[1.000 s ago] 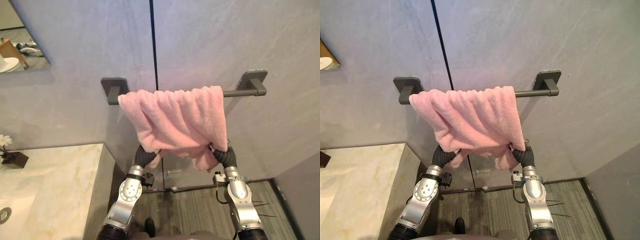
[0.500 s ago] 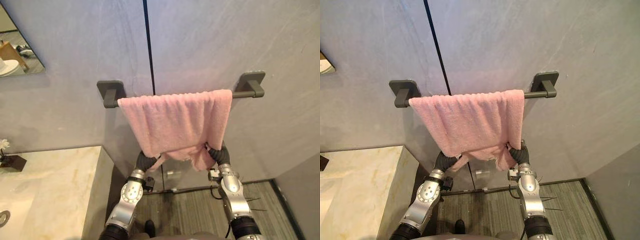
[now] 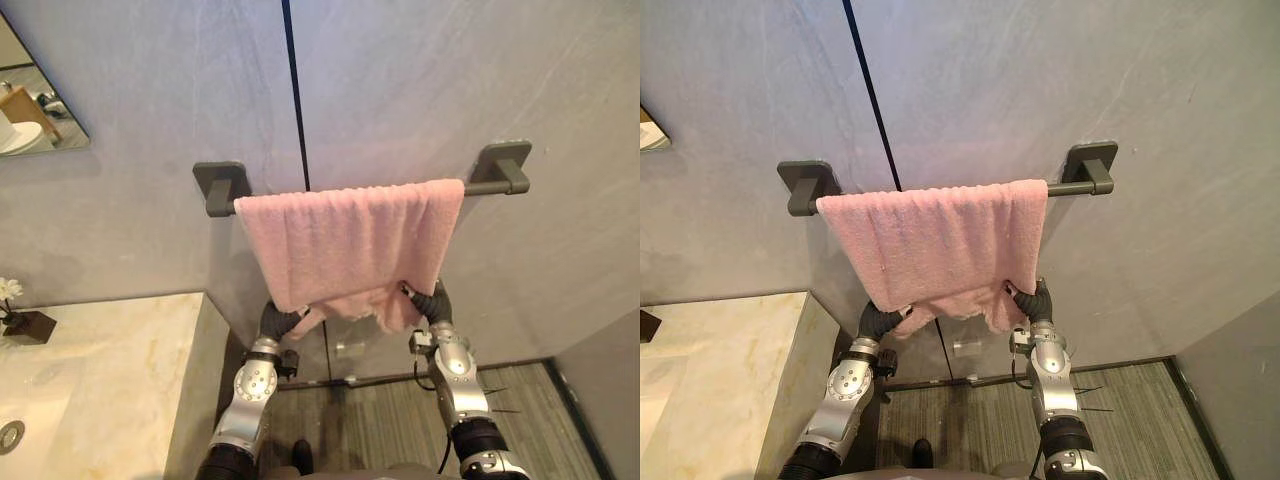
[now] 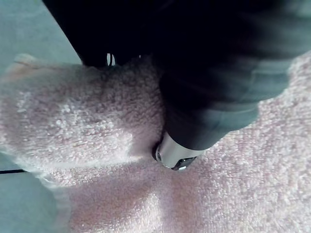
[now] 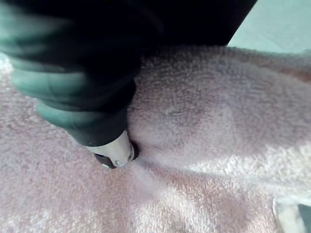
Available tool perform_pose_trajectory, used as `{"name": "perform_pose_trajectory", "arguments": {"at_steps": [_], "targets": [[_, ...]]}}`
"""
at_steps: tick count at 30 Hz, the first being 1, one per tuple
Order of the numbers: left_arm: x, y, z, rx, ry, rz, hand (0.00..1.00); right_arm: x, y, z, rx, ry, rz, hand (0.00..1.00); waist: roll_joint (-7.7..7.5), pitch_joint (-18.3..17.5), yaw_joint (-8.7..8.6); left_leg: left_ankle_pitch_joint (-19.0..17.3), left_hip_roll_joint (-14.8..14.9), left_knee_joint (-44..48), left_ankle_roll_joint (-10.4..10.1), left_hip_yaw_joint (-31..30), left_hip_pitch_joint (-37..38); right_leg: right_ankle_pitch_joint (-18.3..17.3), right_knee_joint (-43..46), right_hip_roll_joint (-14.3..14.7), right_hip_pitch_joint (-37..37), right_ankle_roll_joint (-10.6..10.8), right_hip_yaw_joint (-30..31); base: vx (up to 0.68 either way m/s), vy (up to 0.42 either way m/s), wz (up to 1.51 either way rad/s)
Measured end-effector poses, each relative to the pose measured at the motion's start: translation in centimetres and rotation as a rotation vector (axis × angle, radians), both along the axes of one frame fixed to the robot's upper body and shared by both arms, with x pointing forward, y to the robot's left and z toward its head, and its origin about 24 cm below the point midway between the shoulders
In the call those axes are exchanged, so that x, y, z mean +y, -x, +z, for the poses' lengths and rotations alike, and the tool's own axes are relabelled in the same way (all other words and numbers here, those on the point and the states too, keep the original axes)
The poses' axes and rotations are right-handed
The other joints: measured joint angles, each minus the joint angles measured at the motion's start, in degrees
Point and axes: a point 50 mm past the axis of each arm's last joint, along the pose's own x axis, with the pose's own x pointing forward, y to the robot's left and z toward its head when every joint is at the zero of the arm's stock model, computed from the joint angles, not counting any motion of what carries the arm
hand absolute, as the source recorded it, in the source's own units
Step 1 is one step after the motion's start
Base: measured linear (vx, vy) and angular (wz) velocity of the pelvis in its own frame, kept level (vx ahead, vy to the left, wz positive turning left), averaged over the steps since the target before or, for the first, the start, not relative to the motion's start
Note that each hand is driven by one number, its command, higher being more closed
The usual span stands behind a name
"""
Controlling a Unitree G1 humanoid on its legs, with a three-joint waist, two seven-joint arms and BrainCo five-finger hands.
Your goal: Organize washtable
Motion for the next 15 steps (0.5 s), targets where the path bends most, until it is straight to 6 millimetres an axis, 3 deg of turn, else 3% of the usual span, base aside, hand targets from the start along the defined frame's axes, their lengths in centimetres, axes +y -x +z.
{"name": "perform_pose_trajectory", "arguments": {"at_steps": [3, 5, 7, 10, 15], "targets": [[0.3, 0.1, -0.2, 0.011, 0.028, 0.023, 0.00, -0.7, 0.4, -0.4, 0.019, -0.010, -0.040, 0.00, -0.17, 0.57, -0.01, -0.24, -0.09, 0.00, -0.04, 0.10, 0.15, -0.04, -0.14, -0.11, 0.17, 0.01, 0.05, 0.00, -0.022, -0.02], [1.2, 0.4, -0.7, 0.034, 0.046, 0.077, 0.00, -1.6, 1.4, -1.7, 0.098, -0.015, -0.106, 0.00, -0.24, 0.71, 0.07, -0.34, -0.13, 0.01, -0.10, 0.16, 0.17, -0.04, -0.20, -0.15, 0.17, 0.00, 0.24, 0.01, -0.033, -0.05], [2.7, 1.5, -2.1, 0.111, 0.053, 0.160, 0.00, -3.2, 3.9, -4.2, 0.232, -0.031, -0.210, 0.00, -0.19, 0.78, 0.23, -0.34, -0.30, 0.02, 0.04, 0.18, 0.18, -0.11, -0.36, -0.30, 0.29, -0.08, 0.23, 0.02, -0.019, -0.01], [4.4, 4.0, -4.9, 0.263, 0.060, 0.258, 0.00, -5.0, 7.0, -6.0, 0.337, -0.039, -0.316, 0.00, -0.24, 1.10, -0.06, -0.59, -0.30, 0.05, -0.04, 0.72, 0.21, -0.11, -0.69, -0.37, 0.57, -0.09, 0.42, 0.06, -0.046, -0.06], [5.4, 4.6, -5.1, 0.278, 0.083, 0.310, 0.00, -5.4, 7.8, -6.0, 0.337, -0.052, -0.339, 0.00, -0.37, 1.16, 0.26, -0.65, 0.22, 0.09, -0.14, 1.61, 1.10, -0.10, -0.03, -0.19, 0.67, -0.11, 0.66, -0.02, -0.035, -0.05]]}}
